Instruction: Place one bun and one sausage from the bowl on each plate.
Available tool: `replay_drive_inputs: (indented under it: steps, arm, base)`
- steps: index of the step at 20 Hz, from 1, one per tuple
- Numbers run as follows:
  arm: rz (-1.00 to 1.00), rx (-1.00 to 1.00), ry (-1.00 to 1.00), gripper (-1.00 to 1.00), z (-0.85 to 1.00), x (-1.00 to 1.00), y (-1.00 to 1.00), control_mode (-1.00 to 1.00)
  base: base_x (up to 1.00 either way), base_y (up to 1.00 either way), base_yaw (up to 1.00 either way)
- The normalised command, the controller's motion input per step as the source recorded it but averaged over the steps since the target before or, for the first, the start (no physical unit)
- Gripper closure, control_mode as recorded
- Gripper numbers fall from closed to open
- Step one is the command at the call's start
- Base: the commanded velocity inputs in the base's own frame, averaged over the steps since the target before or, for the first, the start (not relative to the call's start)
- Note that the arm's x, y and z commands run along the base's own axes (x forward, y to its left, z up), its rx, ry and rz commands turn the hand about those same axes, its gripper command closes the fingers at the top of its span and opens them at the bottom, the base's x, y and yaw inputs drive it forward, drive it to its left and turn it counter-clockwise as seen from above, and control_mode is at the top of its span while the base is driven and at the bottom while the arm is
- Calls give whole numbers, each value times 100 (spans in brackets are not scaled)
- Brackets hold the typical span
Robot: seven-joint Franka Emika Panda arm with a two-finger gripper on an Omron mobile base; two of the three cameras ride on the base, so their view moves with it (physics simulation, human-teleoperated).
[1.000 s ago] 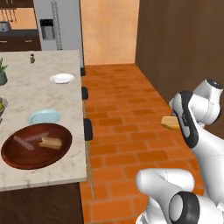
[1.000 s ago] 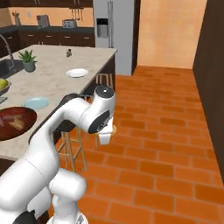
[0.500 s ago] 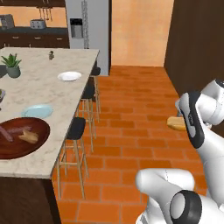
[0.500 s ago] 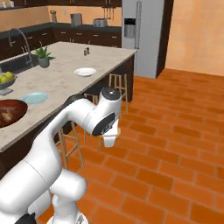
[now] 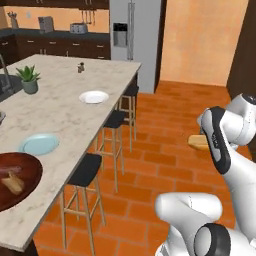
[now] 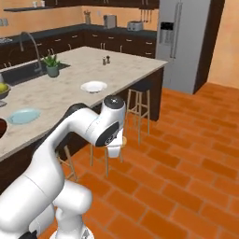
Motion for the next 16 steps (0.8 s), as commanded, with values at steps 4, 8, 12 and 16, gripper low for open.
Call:
replay_drive_inputs:
  steps: [4, 8, 12, 16]
  arm:
    - [0, 0, 0, 100, 0, 0, 0, 100]
    - [0, 0, 0, 100, 0, 0, 0, 100]
    - [0, 0, 0, 100, 0, 0, 0, 100]
    - [0, 0, 0, 100, 0, 0, 0, 100]
  base:
    - [100, -65, 40]
    - [100, -89, 36]
    - [100, -100, 26]
    - [100, -100, 26]
